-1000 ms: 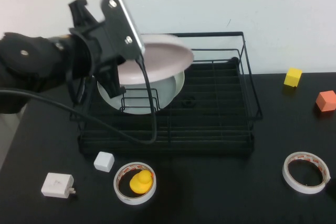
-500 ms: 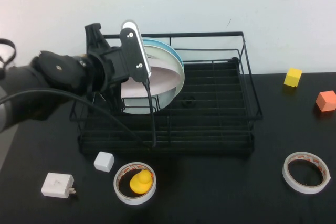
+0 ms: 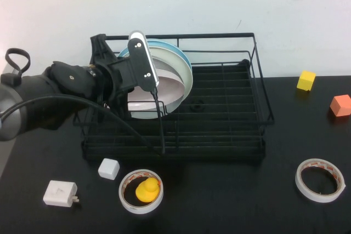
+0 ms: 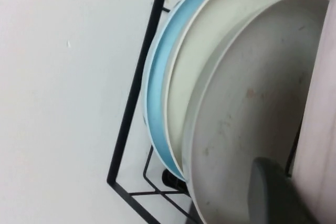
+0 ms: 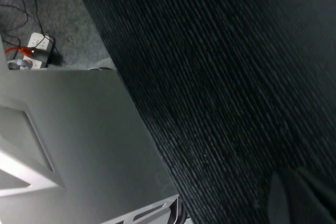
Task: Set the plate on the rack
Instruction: Place the plate on the rack
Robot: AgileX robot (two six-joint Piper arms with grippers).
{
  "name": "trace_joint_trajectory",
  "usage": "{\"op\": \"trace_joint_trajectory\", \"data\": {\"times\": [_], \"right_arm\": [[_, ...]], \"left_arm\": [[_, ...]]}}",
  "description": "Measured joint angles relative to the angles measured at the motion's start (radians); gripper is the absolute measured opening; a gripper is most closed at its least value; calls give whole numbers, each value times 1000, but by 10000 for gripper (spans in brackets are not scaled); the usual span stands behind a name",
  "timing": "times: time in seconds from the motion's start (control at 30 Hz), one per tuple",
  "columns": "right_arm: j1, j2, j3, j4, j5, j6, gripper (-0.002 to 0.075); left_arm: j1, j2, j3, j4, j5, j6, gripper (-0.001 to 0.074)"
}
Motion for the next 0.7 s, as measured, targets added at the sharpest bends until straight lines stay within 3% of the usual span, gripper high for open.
{"op": "trace_joint_trajectory", "data": {"times": [0.07,0.27,0.37,0.53,0.6,0.7], "right_arm": [[0,0,0,0,-2,0,3],[0,0,0,0,-9,0,2],[0,0,0,0,-11,0,2],[0,0,0,0,-21,0,2],[0,0,0,0,-31,0,2],[0,0,0,0,-61,0,2]], "left_arm": [[0,0,0,-2,-14,-9,152],[0,0,0,-9,-116,-108,517],[0,0,0,-11,-154,-142,607],[-10,0,0,-94,-257,-164,613],[-36,-5,0,-169,-349,-164,576],[-83,-45,0,-278,-419,-168,454]]}}
